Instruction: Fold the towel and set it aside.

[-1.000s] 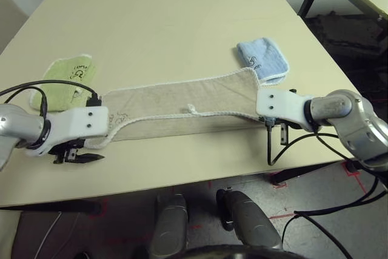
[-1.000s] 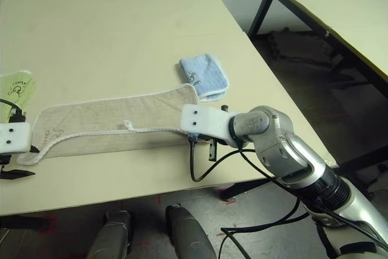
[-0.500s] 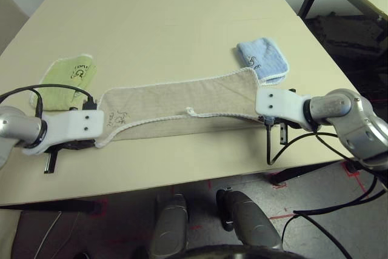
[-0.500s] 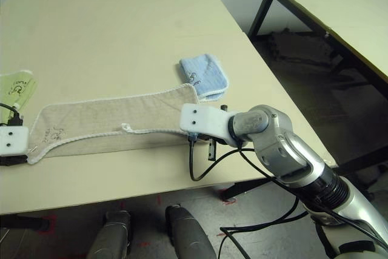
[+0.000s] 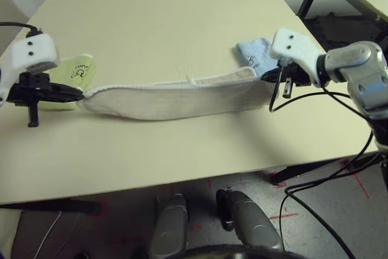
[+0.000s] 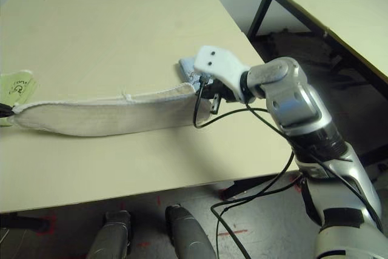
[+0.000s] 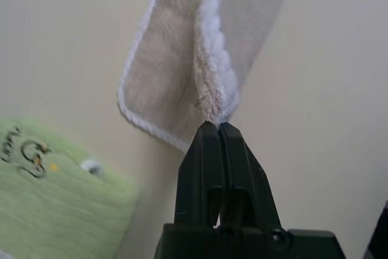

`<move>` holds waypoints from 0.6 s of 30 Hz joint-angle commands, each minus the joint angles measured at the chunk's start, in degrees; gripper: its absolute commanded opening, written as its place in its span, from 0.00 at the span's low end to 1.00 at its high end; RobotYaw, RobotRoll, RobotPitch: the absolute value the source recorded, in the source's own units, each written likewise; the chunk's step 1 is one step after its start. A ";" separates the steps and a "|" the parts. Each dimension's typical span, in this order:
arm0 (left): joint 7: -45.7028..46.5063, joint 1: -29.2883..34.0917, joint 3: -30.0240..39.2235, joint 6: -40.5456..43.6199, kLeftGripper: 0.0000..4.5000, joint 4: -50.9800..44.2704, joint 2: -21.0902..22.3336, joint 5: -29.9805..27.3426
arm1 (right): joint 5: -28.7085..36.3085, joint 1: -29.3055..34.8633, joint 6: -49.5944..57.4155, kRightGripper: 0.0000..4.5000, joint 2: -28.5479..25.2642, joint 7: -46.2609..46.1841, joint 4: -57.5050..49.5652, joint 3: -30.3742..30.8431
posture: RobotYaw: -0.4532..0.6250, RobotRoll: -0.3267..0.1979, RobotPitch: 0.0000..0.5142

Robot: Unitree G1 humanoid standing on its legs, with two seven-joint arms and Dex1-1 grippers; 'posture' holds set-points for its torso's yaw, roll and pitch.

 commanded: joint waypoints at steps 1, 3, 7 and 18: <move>-2.34 -0.40 -0.77 0.07 0.01 1.60 0.41 -0.19 | 2.65 -0.67 2.05 0.00 -1.44 4.60 -1.04 -0.46 | 0.34 0.62 0.29; -3.36 -1.55 -1.11 0.89 0.01 2.08 0.17 -0.40 | 3.48 -1.55 2.94 0.00 -1.55 6.21 -0.83 -0.51 | 0.34 0.62 0.29; -2.62 -10.78 -3.28 0.93 0.01 6.97 -2.87 1.17 | 0.57 -7.08 -2.33 0.00 2.16 2.00 8.00 -0.96 | 0.35 0.62 0.30; 23.04 -47.32 -10.32 -17.78 0.01 43.16 -17.05 17.75 | -11.16 -31.98 -38.61 0.00 14.55 -28.94 54.76 -4.16 | 0.36 0.62 0.34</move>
